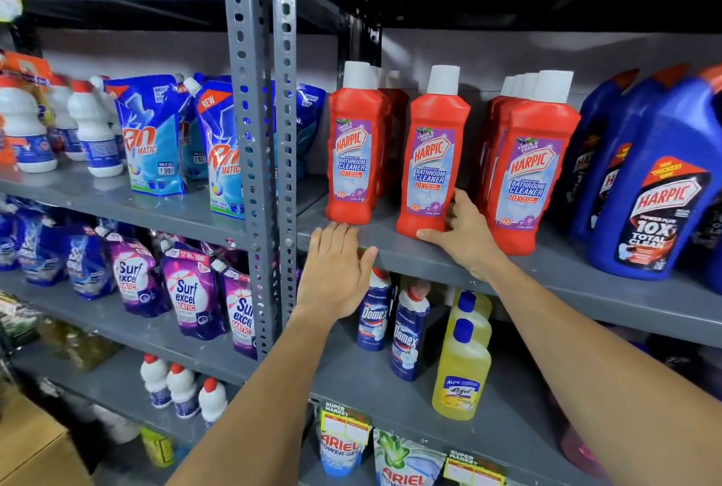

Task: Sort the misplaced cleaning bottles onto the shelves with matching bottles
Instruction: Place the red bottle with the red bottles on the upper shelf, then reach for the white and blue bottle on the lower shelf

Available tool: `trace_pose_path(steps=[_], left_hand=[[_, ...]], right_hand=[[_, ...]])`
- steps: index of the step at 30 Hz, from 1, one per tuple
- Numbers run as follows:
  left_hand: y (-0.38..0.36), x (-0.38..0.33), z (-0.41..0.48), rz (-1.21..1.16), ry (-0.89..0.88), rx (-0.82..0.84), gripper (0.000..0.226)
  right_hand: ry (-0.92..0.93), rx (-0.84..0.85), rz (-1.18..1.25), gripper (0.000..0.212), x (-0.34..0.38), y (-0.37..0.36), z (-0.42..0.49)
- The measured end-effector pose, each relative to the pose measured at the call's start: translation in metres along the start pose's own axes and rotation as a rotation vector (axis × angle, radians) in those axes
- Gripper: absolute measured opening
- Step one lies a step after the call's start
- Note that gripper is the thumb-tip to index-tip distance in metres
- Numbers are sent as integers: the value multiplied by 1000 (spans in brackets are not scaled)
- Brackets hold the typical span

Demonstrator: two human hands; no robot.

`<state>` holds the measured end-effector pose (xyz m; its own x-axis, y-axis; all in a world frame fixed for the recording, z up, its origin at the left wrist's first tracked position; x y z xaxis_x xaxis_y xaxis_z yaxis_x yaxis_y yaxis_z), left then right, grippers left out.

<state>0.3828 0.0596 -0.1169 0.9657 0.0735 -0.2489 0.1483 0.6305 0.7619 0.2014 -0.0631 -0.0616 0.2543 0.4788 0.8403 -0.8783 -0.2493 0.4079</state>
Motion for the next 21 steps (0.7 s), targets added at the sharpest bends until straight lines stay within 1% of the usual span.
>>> trace_pose_path(steps=[3, 7, 10, 13, 15, 18, 21], left_hand=[[2, 0, -1, 28, -4, 26, 56], [6, 0, 1, 36, -2, 63, 61], [4, 5, -11, 176, -31, -1, 70], [-6, 14, -37, 262, -48, -53, 72], [-19, 20, -55, 277, -66, -24, 73], [-41, 26, -81, 273, -67, 21, 75], [-64, 31, -105, 264, -65, 101, 75]], right_hand=[[10, -22, -15, 88, 0, 0, -2], [73, -120, -40, 97, 5, 1, -10], [133, -216, -14, 98, 8, 2, -23], [187, -265, 41, 97, 10, 6, -43], [231, -284, 56, 92, 7, 6, -61], [323, -346, 68, 79, 2, -4, -93], [423, -384, 36, 65, -16, -23, -121]])
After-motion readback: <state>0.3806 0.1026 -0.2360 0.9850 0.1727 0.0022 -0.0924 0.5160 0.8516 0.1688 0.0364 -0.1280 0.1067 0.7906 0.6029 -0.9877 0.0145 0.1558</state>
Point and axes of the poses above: each hand's wrist, its own z-axis towards the middle knuckle, its own y-axis out of the back of the hand, x = y × z, the point moved 1 cm from there along z, towards the middle knuckle, and after that the axes turned 3 degrees about -z, right-handed, at the moved point
